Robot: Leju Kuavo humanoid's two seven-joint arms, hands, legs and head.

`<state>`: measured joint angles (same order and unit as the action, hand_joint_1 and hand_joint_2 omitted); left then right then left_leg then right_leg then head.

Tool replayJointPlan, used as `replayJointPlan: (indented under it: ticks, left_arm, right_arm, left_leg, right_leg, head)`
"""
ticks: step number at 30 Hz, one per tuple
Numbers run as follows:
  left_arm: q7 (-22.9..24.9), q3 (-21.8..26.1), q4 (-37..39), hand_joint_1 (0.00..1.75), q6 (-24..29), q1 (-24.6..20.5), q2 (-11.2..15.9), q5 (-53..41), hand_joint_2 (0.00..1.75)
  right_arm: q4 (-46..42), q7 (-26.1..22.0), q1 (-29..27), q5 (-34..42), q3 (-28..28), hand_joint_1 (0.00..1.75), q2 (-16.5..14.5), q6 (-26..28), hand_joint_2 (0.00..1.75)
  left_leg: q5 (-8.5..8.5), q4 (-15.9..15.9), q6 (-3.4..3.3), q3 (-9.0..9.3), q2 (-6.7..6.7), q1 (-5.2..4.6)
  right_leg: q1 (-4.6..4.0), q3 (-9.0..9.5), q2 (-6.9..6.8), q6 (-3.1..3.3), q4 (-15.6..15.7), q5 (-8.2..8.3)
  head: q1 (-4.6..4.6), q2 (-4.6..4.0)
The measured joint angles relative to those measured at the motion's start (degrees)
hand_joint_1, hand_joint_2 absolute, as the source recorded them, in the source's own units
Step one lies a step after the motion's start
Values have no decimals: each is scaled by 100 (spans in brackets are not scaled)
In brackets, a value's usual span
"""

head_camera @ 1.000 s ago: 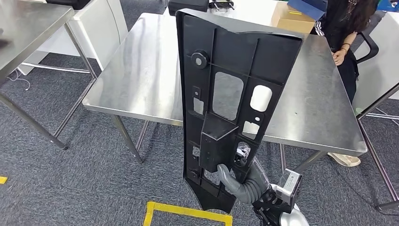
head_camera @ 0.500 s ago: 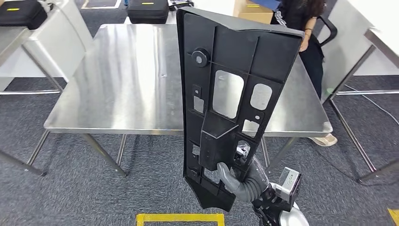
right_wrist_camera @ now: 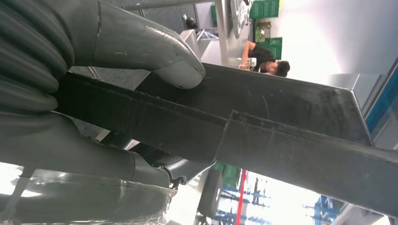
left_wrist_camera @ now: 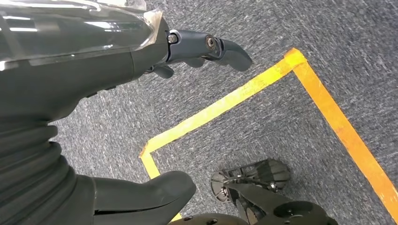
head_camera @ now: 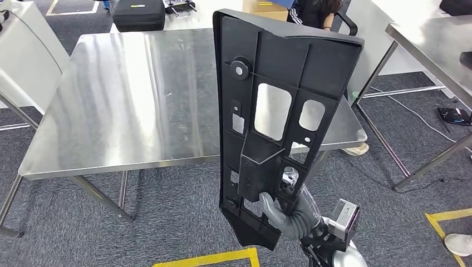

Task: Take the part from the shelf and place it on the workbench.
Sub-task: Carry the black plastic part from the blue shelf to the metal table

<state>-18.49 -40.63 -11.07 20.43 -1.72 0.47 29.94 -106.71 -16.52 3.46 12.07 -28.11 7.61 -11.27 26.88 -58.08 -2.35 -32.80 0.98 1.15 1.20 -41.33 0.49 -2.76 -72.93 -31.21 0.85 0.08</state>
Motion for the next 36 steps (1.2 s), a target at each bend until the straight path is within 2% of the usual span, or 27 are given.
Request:
replayJointPlan:
  ticks: [2, 3, 4, 6, 8, 9, 10, 12, 13, 14, 15, 16, 17, 18, 19, 21, 24, 25, 26, 28, 29, 30, 31, 33, 34, 35, 36]
  left_arm:
    - [1, 0, -1, 0, -56, -2, -1, 0, 175]
    - [2, 0, -2, 0, -103, -3, 1, 1, 175]
    - [4, 0, -2, 0, -153, -3, 7, 2, 175]
    - [2, 0, -2, 0, -237, -3, 23, 11, 175]
    - [-9, 0, -2, 0, -277, -4, 41, 20, 175]
    - [-16, 0, -2, 0, -285, -5, 47, 23, 175]
    - [-20, 0, -2, 0, -285, -5, 51, 26, 175]
    - [-21, 0, -2, 0, -284, 2, 55, 34, 175]
    - [-20, -1, -2, 0, -284, 7, 59, 39, 175]
    - [-20, -1, -2, 0, -283, 14, 63, 44, 175]
    - [-20, -1, -2, 0, -283, 19, 69, 49, 175]
    - [-20, -1, -2, 0, -282, 23, 77, 54, 175]
    - [-20, -1, -2, 0, -282, 25, 84, 60, 175]
    - [-19, 0, -2, 0, -281, 25, 91, 64, 175]
    - [-18, 0, -2, 0, -281, 24, 96, 68, 175]
    - [-15, 0, -2, 0, -281, 24, 97, 76, 175]
    - [-16, 0, -3, 0, -281, 27, 93, 84, 175]
    - [-17, 1, -4, 0, -280, 26, 95, 88, 175]
    - [-17, 1, -4, 0, -280, 27, 97, 92, 175]
    - [-17, 2, -4, 0, -280, 29, 99, 101, 175]
    - [-17, 1, -4, 0, -280, 31, 98, 101, 175]
    - [-17, 1, -4, 0, -281, 34, 98, 103, 175]
    - [-17, 0, -4, 0, -281, 37, 96, 107, 175]
    - [-17, 0, -4, 0, -281, 43, 95, 114, 175]
    - [-17, 1, -4, 0, -280, 44, 93, 116, 175]
    - [-17, 1, -4, 0, -280, 44, 94, 117, 175]
    - [-17, 1, -4, 0, -279, 44, 94, 117, 175]
  right_arm:
    - [1, 0, 7, 1, 2, 175, 2, 4, 175]
    - [1, 0, 17, 1, 1, 175, 0, 4, 175]
    - [0, -1, 28, 1, -2, 175, -2, 4, 175]
    - [-1, 1, 43, -2, -8, 175, -7, 3, 175]
    - [-6, 4, 49, -6, -13, 175, -9, -2, 175]
    - [-8, 5, 56, -8, -17, 175, -12, -7, 175]
    - [-10, 6, 64, -10, -22, 175, -16, -11, 175]
    - [-10, 8, 76, -12, -33, 175, -23, -17, 175]
    - [-10, 10, 76, -14, -37, 175, -24, -19, 175]
    - [-9, 11, 75, -17, -42, 175, -23, -21, 175]
    - [-9, 13, 74, -20, -44, 175, -24, -25, 175]
    - [-8, 15, 74, -22, -46, 175, -24, -29, 175]
    - [-8, 15, 74, -24, -48, 175, -24, -33, 175]
    - [-9, 15, 76, -25, -48, 175, -24, -36, 175]
    - [-9, 16, 80, -25, -48, 175, -24, -36, 175]
    - [-10, 18, 88, -27, -52, 175, -24, -36, 175]
    - [-18, 20, 96, -34, -68, 175, -26, -36, 175]
    - [-22, 20, 104, -34, -73, 175, -26, -36, 175]
    - [-25, 20, 108, -34, -76, 175, -26, -35, 175]
    - [-25, 20, 106, -33, -86, 175, -23, -31, 175]
    - [-24, 21, 98, -33, -92, 175, -20, -29, 175]
    - [-23, 21, 95, -33, -100, 175, -17, -28, 175]
    - [-24, 22, 96, -33, -108, 175, -14, -27, 175]
    - [-24, 22, 107, -33, -123, 175, -14, -27, 175]
    - [-24, 22, 112, -33, -128, 175, -15, -27, 175]
    - [-25, 22, 115, -32, -131, 175, -15, -27, 175]
    - [-25, 22, 115, -32, -132, 175, -15, -27, 175]
  left_leg:
    - [19, -2, 34, 28, 25, 5]
    - [37, -5, 66, 41, 28, -6]
    - [51, -7, 102, 51, 30, -21]
    - [67, 3, 175, 67, 37, -36]
    - [96, -15, 239, 69, 37, -10]
    - [171, -125, 264, 24, 19, 2]
    - [297, -348, 282, -81, -7, 11]
    - [630, -1086, 298, -463, -63, 15]
    - [738, -1419, 305, -656, -77, 15]
    - [748, -1602, 308, -787, -86, 16]
    - [631, -1550, 307, -802, -88, 18]
    - [421, -1278, 302, -701, -89, 22]
    - [190, -883, 294, -533, -93, 29]
    - [39, -509, 288, -357, -106, 30]
    - [-38, -252, 273, -224, -120, 27]
    - [-12, -110, 224, -135, -141, -5]
    - [-14, -73, 95, -87, -130, -12]
    - [-10, -57, 54, -62, -124, -2]
    - [2, -50, 21, -44, -116, 1]
    - [38, -51, -22, -21, -110, -8]
    - [58, -51, -30, -4, -110, -13]
    - [82, -51, -29, 21, -113, -14]
    - [109, -52, -21, 58, -117, -13]
    - [184, -54, 20, 151, -122, -17]
    - [227, -55, 53, 190, -122, -27]
    - [266, -53, 89, 217, -120, -39]
    - [298, -46, 125, 234, -117, -50]
  right_leg:
    - [30, 416, -55, -103, 797, 302]
    - [23, 622, -85, -112, 1170, 417]
    - [13, 756, -104, -91, 1408, 481]
    - [-28, 821, -100, -6, 1511, 498]
    - [0, 844, -75, 74, 1530, 510]
    - [20, 863, -64, 121, 1543, 510]
    - [42, 885, -57, 164, 1555, 511]
    - [26, 904, -49, 237, 1552, 487]
    - [14, 911, -43, 258, 1550, 478]
    - [3, 920, -32, 274, 1548, 465]
    - [-2, 937, -16, 275, 1546, 451]
    - [-3, 963, 1, 268, 1544, 432]
    - [-3, 992, 17, 249, 1541, 407]
    - [-23, 1010, 29, 217, 1532, 378]
    - [-40, 1019, 38, 185, 1525, 357]
    - [-66, 1017, 49, 122, 1529, 338]
    - [-46, 975, 32, 43, 1434, 272]
    - [-44, 866, 19, 36, 1228, 188]
    - [-41, 678, 7, 43, 892, 72]
    - [-41, 188, 3, 56, 80, -152]
    - [-39, 7, 2, 38, -166, -169]
    - [-36, -65, 2, 1, -192, -92]
    - [-32, -12, -2, -46, 20, 69]
    - [-30, 331, -33, -112, 844, 456]
    - [-45, 499, -47, -95, 1185, 571]
    - [-61, 608, -57, -54, 1395, 621]
    - [-80, 651, -57, 1, 1462, 610]
  head:
    - [2, 0]
    - [3, 0]
    - [-1, 0]
    - [-8, 1]
    - [-12, 1]
    - [-25, 1]
    - [-37, 1]
    - [-60, 1]
    - [-59, 0]
    - [-59, 0]
    - [-60, 0]
    - [-60, 0]
    - [-62, 0]
    - [-62, 0]
    - [-60, 0]
    - [-57, 0]
    - [-55, -1]
    - [-44, 0]
    - [-34, 0]
    - [-22, -1]
    - [-23, 0]
    - [-21, 0]
    - [-22, 0]
    - [-14, 0]
    - [-13, 0]
    - [-13, -1]
    - [-12, 0]
